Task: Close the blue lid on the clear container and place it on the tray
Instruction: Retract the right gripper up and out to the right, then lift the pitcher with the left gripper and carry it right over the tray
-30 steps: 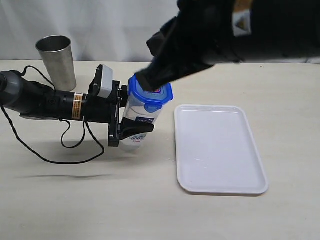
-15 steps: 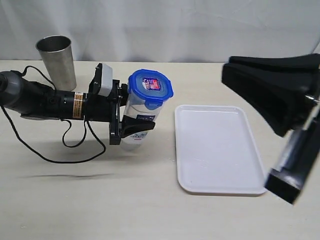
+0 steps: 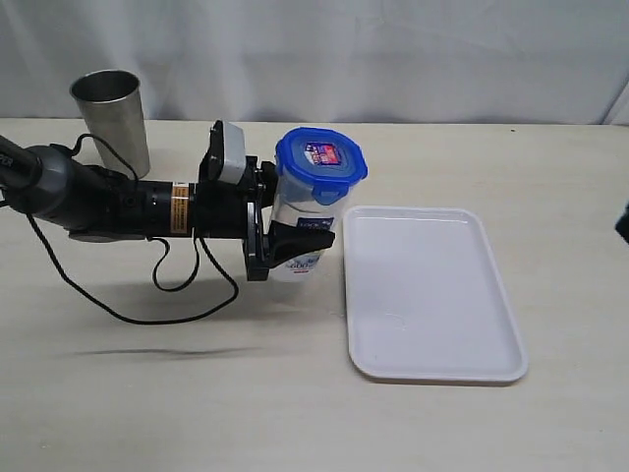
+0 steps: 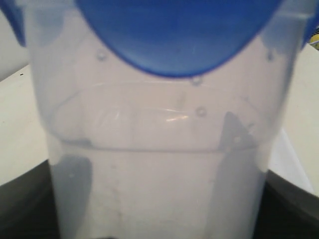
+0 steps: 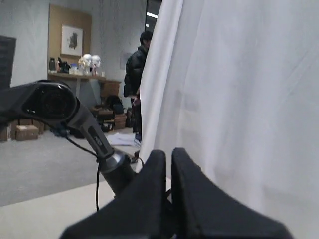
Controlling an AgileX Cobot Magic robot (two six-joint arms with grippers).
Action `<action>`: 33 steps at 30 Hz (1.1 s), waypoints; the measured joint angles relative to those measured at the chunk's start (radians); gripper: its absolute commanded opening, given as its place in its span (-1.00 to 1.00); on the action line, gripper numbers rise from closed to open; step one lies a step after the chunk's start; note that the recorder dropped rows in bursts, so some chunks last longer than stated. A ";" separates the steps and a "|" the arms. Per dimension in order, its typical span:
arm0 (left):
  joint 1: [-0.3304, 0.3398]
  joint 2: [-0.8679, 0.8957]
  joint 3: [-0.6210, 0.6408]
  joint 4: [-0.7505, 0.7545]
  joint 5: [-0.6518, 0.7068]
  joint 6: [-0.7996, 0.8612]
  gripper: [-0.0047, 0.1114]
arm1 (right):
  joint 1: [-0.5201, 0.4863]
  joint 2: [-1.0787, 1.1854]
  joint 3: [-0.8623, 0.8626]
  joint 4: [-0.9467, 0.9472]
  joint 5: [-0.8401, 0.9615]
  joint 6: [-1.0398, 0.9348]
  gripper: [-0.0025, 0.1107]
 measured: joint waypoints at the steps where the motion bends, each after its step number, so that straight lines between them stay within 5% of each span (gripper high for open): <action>1: 0.000 0.000 0.000 -0.002 0.000 -0.013 -0.92 | 0.000 -0.024 0.016 0.018 -0.015 -0.009 -0.88; 13: 0.000 0.000 0.000 -0.004 0.000 -0.041 -0.92 | 0.000 -0.308 0.209 0.509 -0.161 -0.445 -0.88; 27: -0.019 -0.018 0.002 -0.006 0.016 -0.043 -0.92 | -0.002 -0.311 0.225 0.545 -0.079 -0.492 -0.88; 33: -0.110 -0.110 -0.036 -0.011 0.240 -0.041 -0.92 | -0.002 -0.311 0.225 0.545 -0.079 -0.492 -0.88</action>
